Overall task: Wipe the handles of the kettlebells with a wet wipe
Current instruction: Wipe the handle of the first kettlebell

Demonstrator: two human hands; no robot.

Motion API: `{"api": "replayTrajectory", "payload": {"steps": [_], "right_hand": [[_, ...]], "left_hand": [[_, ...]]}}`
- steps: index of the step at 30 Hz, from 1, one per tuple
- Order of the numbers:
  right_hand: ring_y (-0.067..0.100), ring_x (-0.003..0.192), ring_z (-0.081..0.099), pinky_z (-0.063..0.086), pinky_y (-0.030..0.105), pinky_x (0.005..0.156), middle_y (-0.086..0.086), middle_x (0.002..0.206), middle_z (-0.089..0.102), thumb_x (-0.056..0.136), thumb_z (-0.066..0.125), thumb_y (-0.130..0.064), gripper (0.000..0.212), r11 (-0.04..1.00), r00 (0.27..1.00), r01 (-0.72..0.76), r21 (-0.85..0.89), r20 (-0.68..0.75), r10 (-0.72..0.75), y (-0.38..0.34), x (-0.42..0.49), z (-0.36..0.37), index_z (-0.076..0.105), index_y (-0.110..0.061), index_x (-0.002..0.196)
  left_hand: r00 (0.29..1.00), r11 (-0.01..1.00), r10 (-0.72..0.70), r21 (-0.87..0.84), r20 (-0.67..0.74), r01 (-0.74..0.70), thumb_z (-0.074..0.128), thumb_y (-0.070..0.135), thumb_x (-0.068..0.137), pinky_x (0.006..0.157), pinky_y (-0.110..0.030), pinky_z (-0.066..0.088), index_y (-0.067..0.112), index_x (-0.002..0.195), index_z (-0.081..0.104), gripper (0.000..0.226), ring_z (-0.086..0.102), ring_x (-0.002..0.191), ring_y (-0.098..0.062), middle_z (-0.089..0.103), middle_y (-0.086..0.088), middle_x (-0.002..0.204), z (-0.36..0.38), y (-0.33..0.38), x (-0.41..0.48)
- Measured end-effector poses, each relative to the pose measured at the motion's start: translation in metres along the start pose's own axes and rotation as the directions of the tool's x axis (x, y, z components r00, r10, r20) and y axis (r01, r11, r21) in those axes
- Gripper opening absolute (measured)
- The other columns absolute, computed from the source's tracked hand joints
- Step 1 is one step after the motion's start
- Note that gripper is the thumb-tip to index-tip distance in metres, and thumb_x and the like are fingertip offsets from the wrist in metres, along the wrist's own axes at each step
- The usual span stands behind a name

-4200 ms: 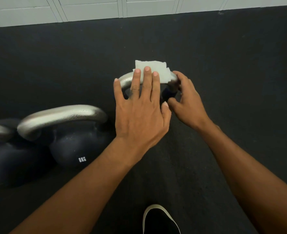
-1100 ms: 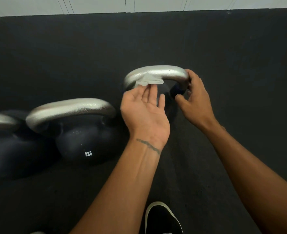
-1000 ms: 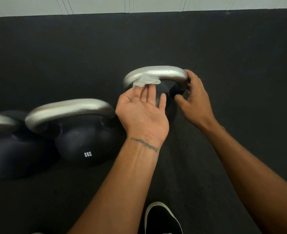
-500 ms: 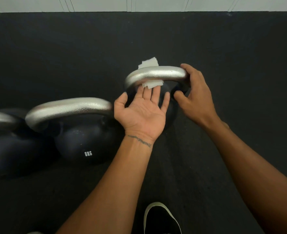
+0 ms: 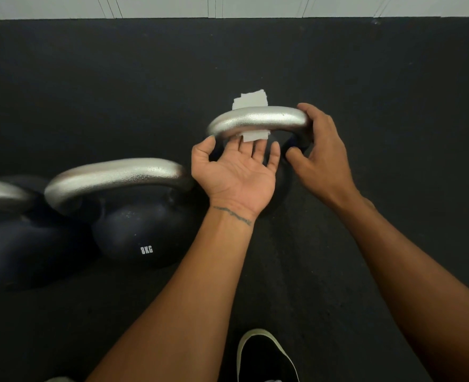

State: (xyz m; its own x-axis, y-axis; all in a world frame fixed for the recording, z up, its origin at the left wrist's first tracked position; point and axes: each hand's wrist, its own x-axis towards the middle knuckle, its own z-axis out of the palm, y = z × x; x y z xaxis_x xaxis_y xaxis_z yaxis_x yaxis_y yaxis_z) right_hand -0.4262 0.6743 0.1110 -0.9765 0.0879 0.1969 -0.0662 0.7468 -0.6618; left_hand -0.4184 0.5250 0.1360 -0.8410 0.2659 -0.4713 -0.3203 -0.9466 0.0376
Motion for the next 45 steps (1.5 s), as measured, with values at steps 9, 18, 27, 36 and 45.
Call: {"api": "replayTrajectory", "payload": {"steps": [9,18,27,36,45], "right_hand": [[0.001,0.11,0.047,0.036,0.0,0.084,0.002,0.137,0.048,0.085,0.063,-0.012,0.065,1.0,1.0,0.0,0.005,-0.013,0.0,0.0,-0.001,0.0,0.042,-0.017,0.146],[-0.003,0.109,0.043,0.033,-0.002,0.085,0.004,0.139,0.048,0.085,0.064,-0.01,0.066,1.0,1.0,0.012,-0.019,0.015,-0.012,0.003,0.0,-0.002,0.041,-0.016,0.146],[-0.005,0.105,0.044,0.032,-0.003,0.082,0.002,0.136,0.049,0.085,0.064,-0.011,0.064,1.0,1.0,0.005,-0.011,-0.001,-0.005,0.002,0.0,-0.001,0.042,-0.017,0.145],[-0.006,0.104,0.043,0.033,-0.004,0.08,0.001,0.139,0.047,0.085,0.064,-0.011,0.067,1.0,1.0,-0.017,-0.01,0.011,0.017,0.001,0.0,-0.001,0.041,-0.019,0.147],[-0.003,0.111,0.045,0.033,-0.002,0.083,-0.003,0.139,0.047,0.085,0.063,-0.015,0.067,0.999,0.999,-0.037,0.009,0.012,0.037,0.003,0.0,-0.001,0.04,-0.023,0.147]], "left_hand": [[1.0,1.0,0.0,-0.022,-0.017,-0.001,0.045,0.045,0.088,0.119,-0.05,0.03,0.007,0.138,0.059,0.064,0.054,0.135,-0.028,0.065,-0.015,0.136,-0.011,-0.008,-0.014],[0.997,0.998,0.056,0.0,0.059,-0.056,0.044,0.045,0.079,0.109,-0.049,0.036,0.013,0.139,0.058,0.07,0.054,0.132,-0.024,0.062,-0.008,0.141,0.001,0.0,0.006],[1.0,0.997,0.015,-0.08,-0.008,-0.016,0.042,0.05,0.085,0.123,-0.054,0.019,-0.003,0.15,0.041,0.084,0.039,0.147,-0.031,0.046,-0.022,0.154,0.013,0.0,-0.044],[0.963,0.898,0.267,0.37,-0.035,-0.236,0.045,0.045,0.082,0.114,-0.036,0.03,0.016,0.125,0.055,0.052,0.054,0.122,-0.004,0.061,0.006,0.131,0.03,-0.014,-0.041],[0.934,0.185,0.35,0.972,0.076,-0.148,0.023,0.062,0.087,0.126,-0.044,0.016,0.025,0.164,0.004,0.088,0.019,0.154,-0.013,0.006,-0.001,0.172,0.02,-0.033,-0.045]]}}
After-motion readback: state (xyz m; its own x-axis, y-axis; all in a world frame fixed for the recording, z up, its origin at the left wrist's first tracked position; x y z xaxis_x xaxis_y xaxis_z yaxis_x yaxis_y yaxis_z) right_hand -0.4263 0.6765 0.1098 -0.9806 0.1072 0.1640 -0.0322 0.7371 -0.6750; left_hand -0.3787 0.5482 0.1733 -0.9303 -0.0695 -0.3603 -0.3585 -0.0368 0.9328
